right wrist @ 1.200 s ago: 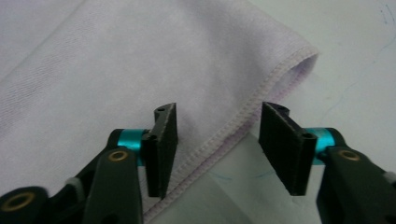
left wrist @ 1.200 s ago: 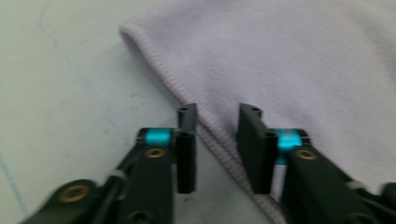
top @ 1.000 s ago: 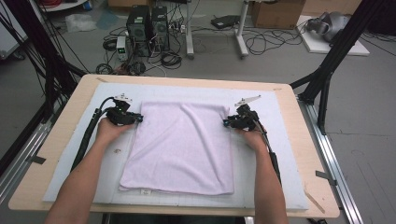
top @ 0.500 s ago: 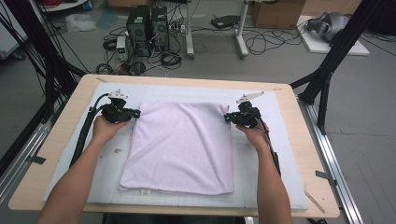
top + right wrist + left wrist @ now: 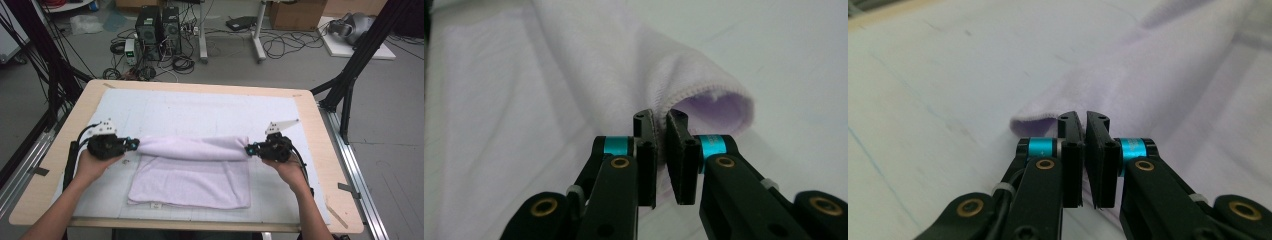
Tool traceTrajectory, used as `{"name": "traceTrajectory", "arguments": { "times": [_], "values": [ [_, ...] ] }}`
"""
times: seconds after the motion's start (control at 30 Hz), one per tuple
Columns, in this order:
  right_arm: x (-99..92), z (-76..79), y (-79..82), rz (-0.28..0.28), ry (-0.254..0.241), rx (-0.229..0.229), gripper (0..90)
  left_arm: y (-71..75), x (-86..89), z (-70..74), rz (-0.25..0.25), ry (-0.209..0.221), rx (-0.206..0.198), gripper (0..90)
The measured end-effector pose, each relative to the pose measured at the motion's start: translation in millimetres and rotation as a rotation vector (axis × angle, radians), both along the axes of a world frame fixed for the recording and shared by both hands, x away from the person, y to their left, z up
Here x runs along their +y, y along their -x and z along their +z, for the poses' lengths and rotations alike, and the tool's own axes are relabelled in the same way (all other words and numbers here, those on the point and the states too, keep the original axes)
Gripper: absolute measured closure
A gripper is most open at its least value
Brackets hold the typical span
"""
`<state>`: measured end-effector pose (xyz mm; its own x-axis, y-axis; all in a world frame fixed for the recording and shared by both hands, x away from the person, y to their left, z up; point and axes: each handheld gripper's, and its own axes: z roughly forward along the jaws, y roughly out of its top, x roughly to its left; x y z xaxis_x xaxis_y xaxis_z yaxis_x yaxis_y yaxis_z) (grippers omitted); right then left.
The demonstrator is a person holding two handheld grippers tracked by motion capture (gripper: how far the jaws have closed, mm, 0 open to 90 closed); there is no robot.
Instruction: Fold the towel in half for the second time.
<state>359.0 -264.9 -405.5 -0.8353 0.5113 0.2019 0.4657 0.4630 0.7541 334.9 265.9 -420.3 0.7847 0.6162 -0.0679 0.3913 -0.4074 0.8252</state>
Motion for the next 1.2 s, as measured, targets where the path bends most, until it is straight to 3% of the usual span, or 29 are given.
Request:
{"name": "traceTrajectory", "arguments": {
  "times": [0.07,0.1,0.2,0.33,0.5,0.63,0.77,0.8,0.83,0.87,0.9,0.93,1.07,1.2],
  "values": [
    [-0.4,-9.0,10.4,0.013,0.013,-0.004,82.7,11.9,0.8,-11.6,-0.029,-0.017,0.033,84.5],
    [-1.2,-14.7,14.9,0.023,0.015,0.035,81.0,15.8,1.3,-15.6,-0.036,-0.021,0.045,83.7],
    [-5.0,-20.7,20.1,0.011,0.050,0.060,66.7,18.6,3.2,-16.6,-0.043,-0.052,0.069,71.5],
    [-13.3,-6.9,20.3,-0.029,-0.015,0.018,51.4,10.5,5.9,-3.8,-0.001,-0.032,0.056,53.0],
    [-2.3,7.2,-2.5,-0.050,0.008,-0.014,41.2,-14.8,-5.8,11.1,0.034,-0.017,0.036,47.8],
    [9.3,2.2,-27.0,-0.058,0.010,-0.001,39.8,-40.3,-17.7,7.9,0.065,-0.018,0.078,47.3],
    [16.5,-13.7,-44.7,-0.061,0.019,0.065,40.9,-59.3,-21.4,-7.3,0.096,-0.043,0.153,45.1],
    [16.8,-17.5,-46.7,-0.053,0.014,0.092,45.1,-62.0,-20.6,-11.5,0.079,-0.035,0.183,47.1],
    [16.8,-20.6,-48.2,-0.037,0.009,0.119,51.8,-63.5,-19.0,-14.5,0.047,-0.021,0.210,56.2],
    [16.9,-22.8,-48.8,-0.013,-0.003,0.148,64.3,-63.7,-17.7,-15.1,0.015,0.000,0.217,68.3],
    [16.6,-23.5,-48.1,0.023,-0.019,0.167,74.1,-61.8,-17.3,-12.9,0.007,0.003,0.194,78.7],
    [16.8,-22.2,-46.0,0.031,-0.023,0.155,79.9,-59.1,-17.7,-9.4,0.011,0.001,0.159,85.1],
    [17.8,-7.3,-36.3,0.035,-0.020,0.085,82.8,-48.2,-13.5,7.8,0.012,0.026,0.091,86.6],
    [13.1,14.1,-19.6,0.048,-0.056,0.008,82.9,-26.8,-7.4,29.7,-0.005,0.069,0.018,86.5]
  ]
}}
